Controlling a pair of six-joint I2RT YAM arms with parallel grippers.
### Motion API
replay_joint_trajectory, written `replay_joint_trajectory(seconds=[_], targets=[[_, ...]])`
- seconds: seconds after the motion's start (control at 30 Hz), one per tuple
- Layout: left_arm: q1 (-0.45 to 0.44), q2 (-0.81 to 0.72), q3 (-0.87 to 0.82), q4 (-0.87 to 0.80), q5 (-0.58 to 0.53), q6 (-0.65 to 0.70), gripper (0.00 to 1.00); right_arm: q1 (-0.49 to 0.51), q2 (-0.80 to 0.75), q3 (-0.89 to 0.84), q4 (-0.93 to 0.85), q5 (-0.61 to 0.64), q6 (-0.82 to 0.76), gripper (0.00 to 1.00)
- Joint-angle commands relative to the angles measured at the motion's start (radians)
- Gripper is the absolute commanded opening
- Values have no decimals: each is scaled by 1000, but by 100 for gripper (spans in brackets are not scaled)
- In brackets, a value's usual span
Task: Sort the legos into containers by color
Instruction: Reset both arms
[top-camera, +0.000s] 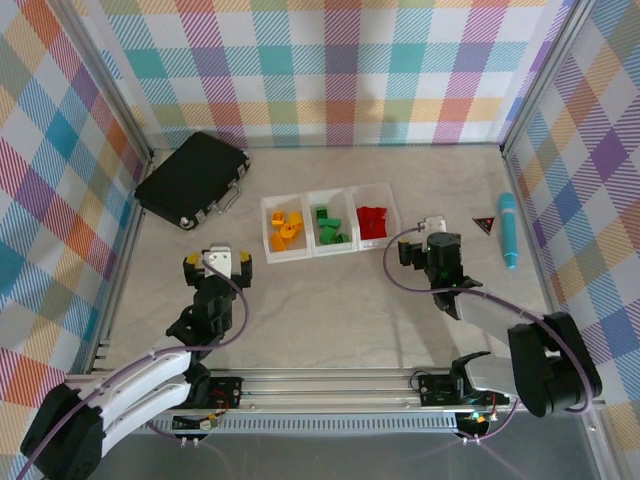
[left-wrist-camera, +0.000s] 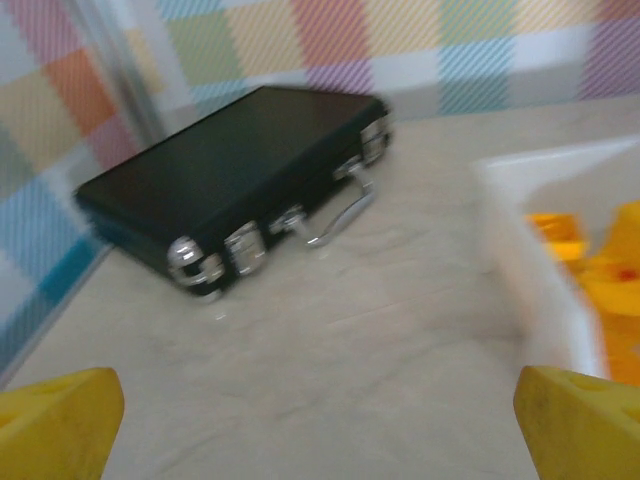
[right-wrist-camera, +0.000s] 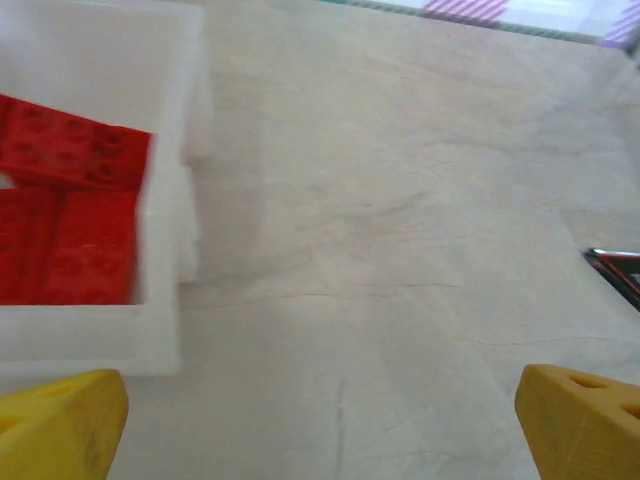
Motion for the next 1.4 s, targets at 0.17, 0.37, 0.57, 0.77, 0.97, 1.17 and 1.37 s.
replay_joint_trajectory(seconds=[0.17, 0.37, 0.57, 0.77, 0.97, 1.17, 1.37], targets=[[181, 287, -12, 334, 81, 30, 100, -27, 109, -2, 246, -132, -110, 99], [288, 513, 96, 425, 371, 36, 100, -68, 207, -23, 426, -115, -167, 99], [460, 766, 140, 597, 588, -91, 100, -298, 258, -34, 453, -395, 37, 99], [478, 754, 221, 428, 678, -77, 100, -299, 278, -6, 427, -307, 72, 99], [478, 754, 221, 427, 675, -79, 100, -296, 279, 7, 410, -323, 61, 99], [477, 754, 220, 427, 675, -79, 100, -298, 283, 19, 388, -368, 48, 99], [478, 754, 219, 428, 676, -79, 100, -298, 278, 9, 405, -376, 38, 99]])
